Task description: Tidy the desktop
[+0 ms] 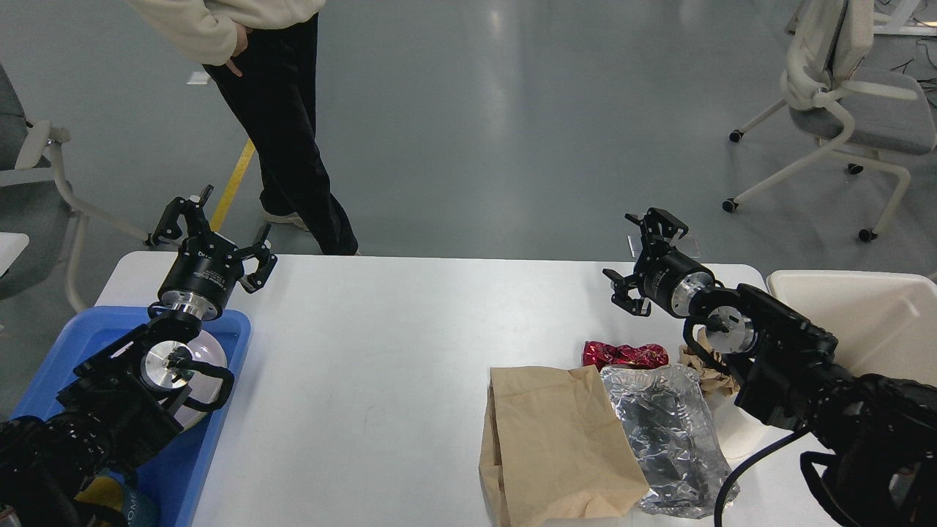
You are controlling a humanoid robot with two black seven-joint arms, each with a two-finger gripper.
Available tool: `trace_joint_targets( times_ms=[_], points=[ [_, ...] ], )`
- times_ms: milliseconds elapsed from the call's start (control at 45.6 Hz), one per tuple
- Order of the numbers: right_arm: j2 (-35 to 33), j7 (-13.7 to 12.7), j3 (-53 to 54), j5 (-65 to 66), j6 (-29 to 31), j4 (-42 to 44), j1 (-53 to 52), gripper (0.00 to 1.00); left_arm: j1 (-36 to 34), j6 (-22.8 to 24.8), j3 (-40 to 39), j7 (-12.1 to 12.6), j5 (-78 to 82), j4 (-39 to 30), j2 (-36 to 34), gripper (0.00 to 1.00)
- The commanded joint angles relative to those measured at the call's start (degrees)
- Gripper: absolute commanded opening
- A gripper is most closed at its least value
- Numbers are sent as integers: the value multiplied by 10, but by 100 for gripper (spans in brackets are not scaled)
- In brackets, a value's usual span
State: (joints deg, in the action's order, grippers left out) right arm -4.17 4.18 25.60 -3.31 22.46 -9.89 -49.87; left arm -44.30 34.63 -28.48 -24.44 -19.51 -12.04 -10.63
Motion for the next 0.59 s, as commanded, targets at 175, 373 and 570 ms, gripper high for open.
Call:
trace_joint_targets(
  times_ms=[175,373,570],
  points=[
    [-31,0,11,-6,1,0,-11,100,0,0,0,0,0,0,0,97],
    [-39,0,13,-6,1,0,-11,100,0,0,0,0,0,0,0,97],
    [-32,0,18,-6,0,0,-10,100,0,0,0,0,0,0,0,97]
  ],
)
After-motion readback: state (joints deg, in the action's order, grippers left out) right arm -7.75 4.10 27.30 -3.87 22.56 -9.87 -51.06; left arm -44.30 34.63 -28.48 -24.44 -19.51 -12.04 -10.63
